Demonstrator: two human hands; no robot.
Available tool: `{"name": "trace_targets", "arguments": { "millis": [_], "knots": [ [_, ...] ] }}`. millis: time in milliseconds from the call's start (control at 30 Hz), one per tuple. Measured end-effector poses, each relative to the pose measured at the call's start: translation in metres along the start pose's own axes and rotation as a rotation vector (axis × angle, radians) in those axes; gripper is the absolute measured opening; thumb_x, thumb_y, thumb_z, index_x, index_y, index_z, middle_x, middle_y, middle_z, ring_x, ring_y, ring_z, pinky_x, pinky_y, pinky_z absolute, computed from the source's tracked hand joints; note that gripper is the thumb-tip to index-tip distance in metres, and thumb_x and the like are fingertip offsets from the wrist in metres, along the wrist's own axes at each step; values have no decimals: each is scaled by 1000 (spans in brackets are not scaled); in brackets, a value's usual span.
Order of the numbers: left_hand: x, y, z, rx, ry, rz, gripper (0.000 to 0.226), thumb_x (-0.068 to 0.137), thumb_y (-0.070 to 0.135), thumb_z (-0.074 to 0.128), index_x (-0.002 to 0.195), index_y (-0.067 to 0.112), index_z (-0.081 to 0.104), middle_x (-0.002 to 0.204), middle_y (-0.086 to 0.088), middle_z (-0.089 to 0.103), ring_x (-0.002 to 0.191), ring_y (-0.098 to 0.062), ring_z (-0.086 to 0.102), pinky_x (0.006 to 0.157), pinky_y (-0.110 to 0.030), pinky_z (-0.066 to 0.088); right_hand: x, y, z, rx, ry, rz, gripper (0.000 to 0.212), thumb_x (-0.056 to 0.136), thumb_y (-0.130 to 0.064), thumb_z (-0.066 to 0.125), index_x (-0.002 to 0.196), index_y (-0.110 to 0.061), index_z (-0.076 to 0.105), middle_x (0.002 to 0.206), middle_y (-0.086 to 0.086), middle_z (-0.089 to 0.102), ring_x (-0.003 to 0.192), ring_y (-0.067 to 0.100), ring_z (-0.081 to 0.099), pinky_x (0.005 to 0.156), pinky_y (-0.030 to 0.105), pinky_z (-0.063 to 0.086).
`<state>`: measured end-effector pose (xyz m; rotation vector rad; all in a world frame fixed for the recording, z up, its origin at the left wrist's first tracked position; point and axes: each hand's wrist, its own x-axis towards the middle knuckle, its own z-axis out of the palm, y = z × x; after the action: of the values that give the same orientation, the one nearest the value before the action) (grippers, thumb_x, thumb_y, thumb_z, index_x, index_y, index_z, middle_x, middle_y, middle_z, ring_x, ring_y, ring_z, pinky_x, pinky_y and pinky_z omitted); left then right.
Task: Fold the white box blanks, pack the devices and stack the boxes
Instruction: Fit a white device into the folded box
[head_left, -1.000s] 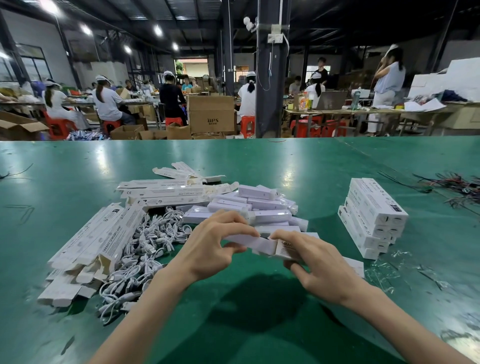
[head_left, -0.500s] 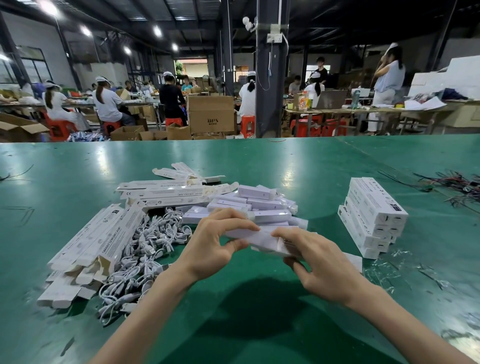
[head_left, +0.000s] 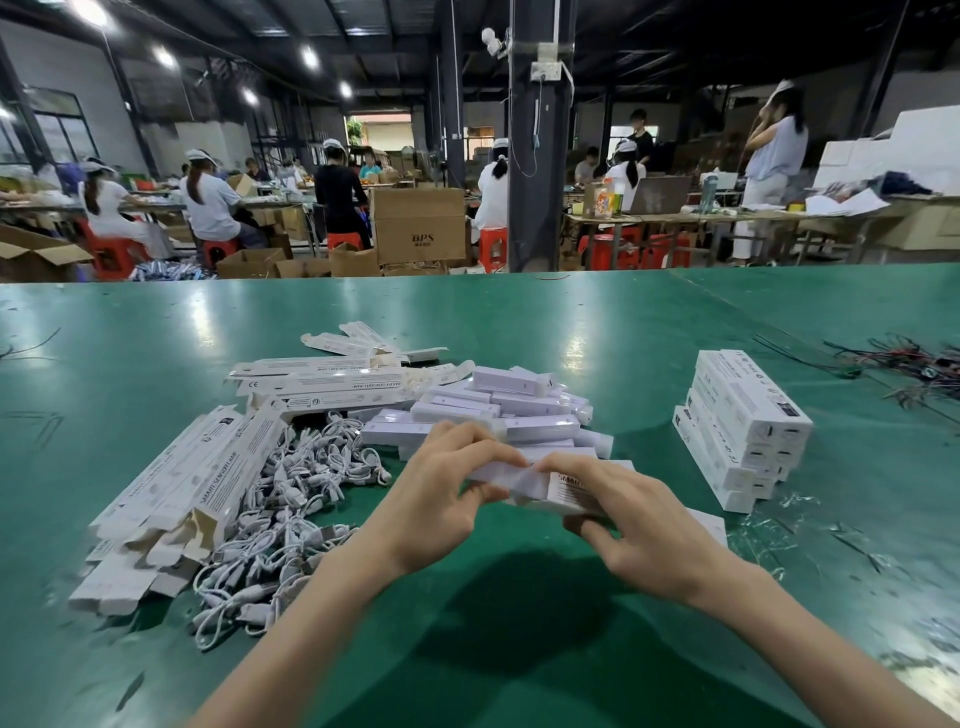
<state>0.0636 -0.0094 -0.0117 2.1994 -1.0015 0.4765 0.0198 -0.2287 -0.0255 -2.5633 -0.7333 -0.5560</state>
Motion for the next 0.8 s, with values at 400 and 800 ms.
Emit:
{"name": "trace_targets", "arguments": {
  "millis": [400,800],
  "knots": [
    [2,14,9,-283,413,-214,37,85,6,71,108,26,52,103,-1,59,95,-9,59,88,-19,47,0,-6,0,-52,113,115,62,83,-8,64,139,-21,39,105,1,63,81,18,49,69,33,37],
    [-10,36,35,-170,325,-92,26,84,21,66,109,25,60,96,20,70,100,1,60,92,-22,37,2,-11,6,-22,161,81,62,82,-8,70,136,-17,41,101,6,66,87,30,59,70,42,50]
  ]
}}
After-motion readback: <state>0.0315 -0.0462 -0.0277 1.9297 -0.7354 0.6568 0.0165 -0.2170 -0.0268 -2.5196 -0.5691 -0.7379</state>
